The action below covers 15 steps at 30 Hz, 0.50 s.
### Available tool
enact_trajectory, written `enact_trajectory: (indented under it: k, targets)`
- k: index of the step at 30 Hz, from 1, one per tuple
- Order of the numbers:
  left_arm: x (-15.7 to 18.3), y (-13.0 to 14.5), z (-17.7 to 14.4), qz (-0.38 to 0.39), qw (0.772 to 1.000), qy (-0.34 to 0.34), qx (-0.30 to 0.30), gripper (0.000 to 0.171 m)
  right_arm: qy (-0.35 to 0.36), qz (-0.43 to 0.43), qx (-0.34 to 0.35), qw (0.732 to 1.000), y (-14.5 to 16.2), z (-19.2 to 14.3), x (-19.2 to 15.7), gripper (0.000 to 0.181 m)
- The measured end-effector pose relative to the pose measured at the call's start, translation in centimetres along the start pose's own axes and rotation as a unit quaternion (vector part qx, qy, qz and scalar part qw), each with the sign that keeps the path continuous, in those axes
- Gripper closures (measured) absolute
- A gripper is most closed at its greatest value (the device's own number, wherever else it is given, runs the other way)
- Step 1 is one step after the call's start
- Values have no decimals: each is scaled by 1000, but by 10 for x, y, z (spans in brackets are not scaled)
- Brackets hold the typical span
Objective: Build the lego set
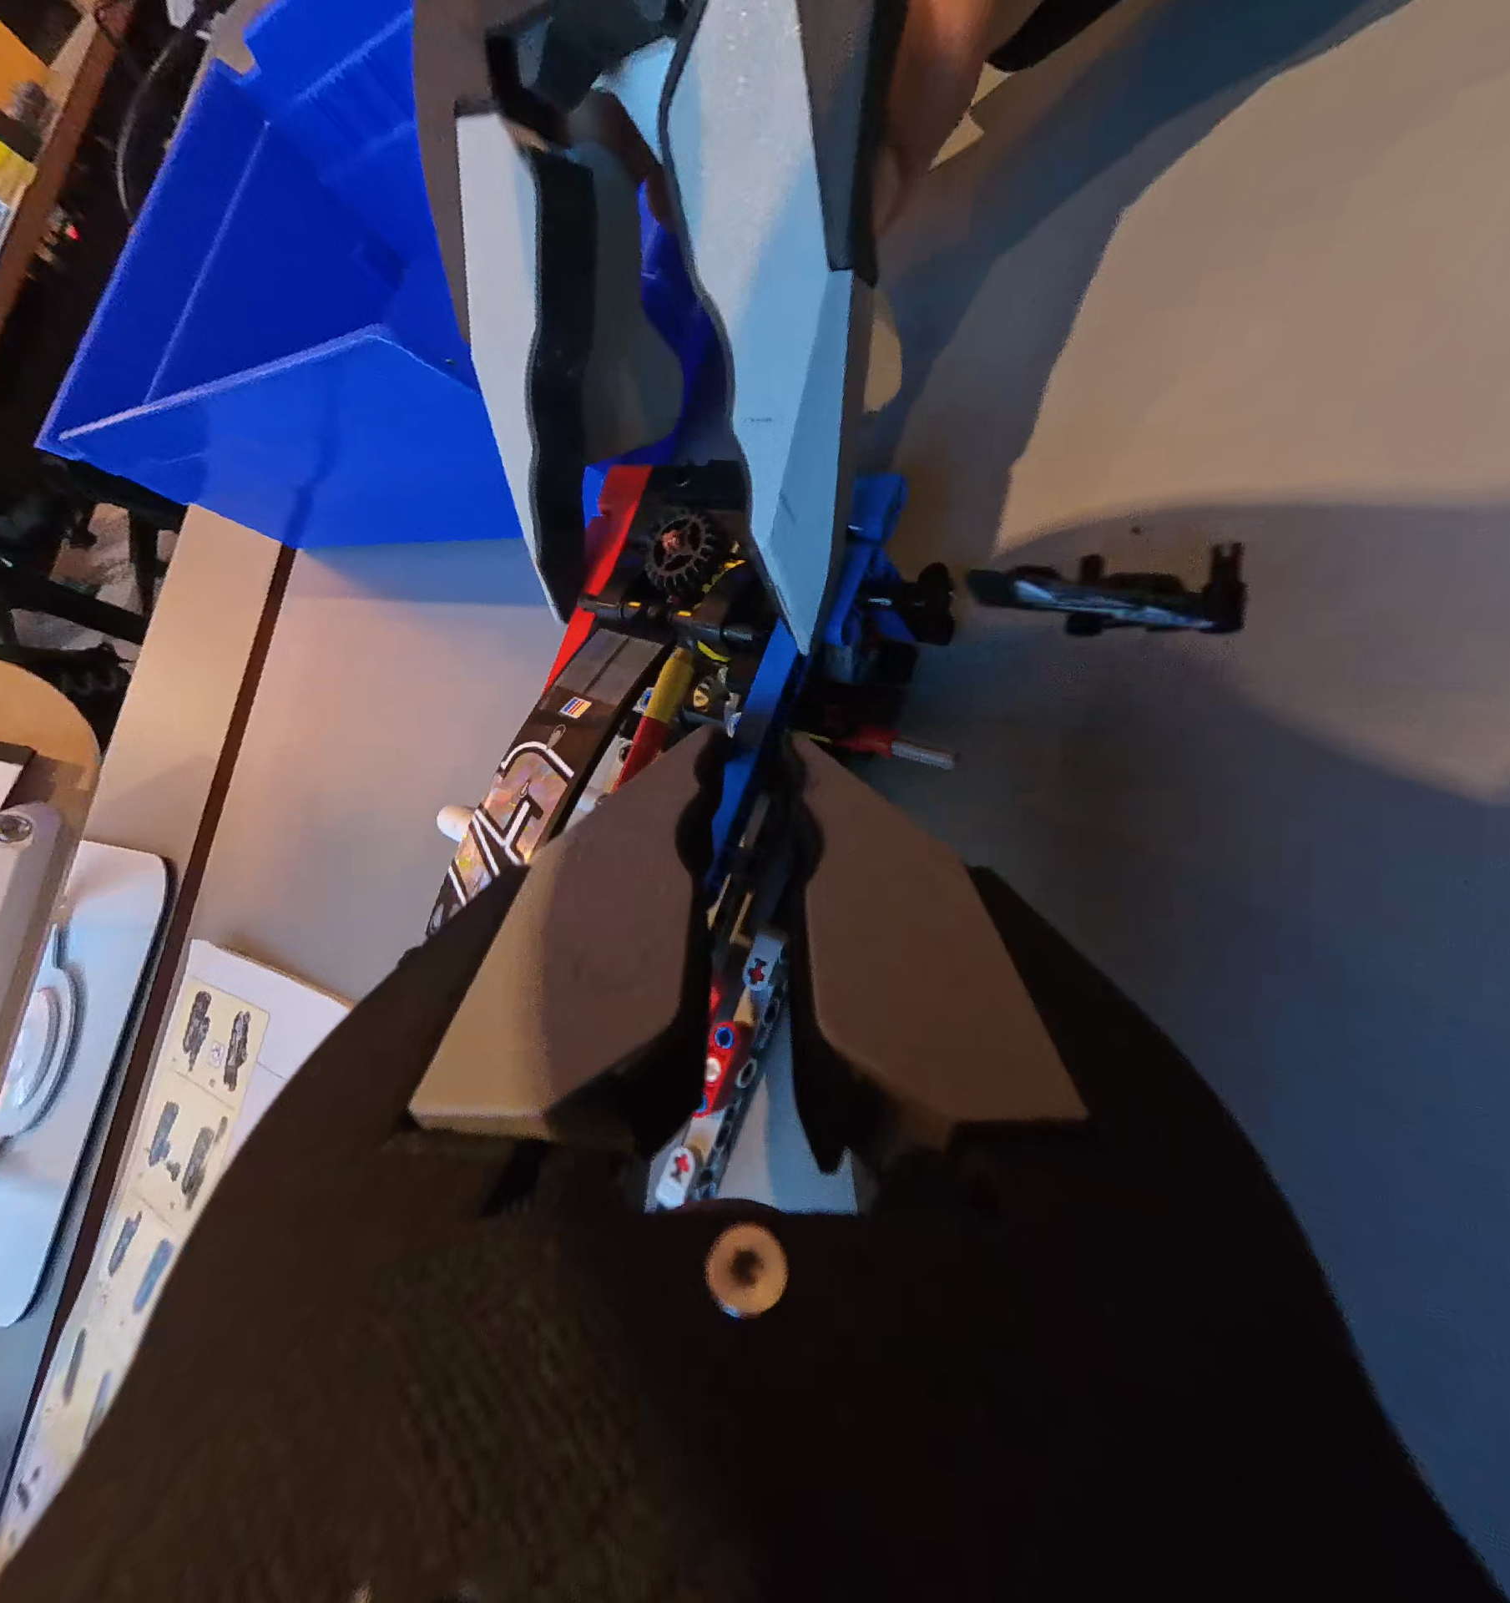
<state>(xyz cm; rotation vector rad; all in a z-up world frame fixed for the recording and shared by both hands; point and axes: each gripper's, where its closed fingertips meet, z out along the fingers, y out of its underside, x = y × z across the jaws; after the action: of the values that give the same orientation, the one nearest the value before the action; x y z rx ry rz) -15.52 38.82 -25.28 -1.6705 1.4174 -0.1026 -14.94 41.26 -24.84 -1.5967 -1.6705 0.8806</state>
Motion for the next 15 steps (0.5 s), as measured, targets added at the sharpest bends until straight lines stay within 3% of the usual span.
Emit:
enact_trajectory:
  k: [5,8,11,13,15]
  targets:
    - [6,10,-18,-10,1000,-7,-24,150,54,-62,18,996,-5,-7,-7,121]
    - [16,8,-31,-52,998,19,-6,151,65,-39,21,997,-2,-17,-9,114]
    - [40,6,-42,-92,992,88,2,149,47,-30,35,998,-3,-40,-33,120]
    - [55,6,-44,-120,985,128,-1,149,23,-9,15,1000,11,-51,-54,134]
    - [69,1,-40,-147,976,158,-1,149,17,34,-29,999,33,-54,-68,127]
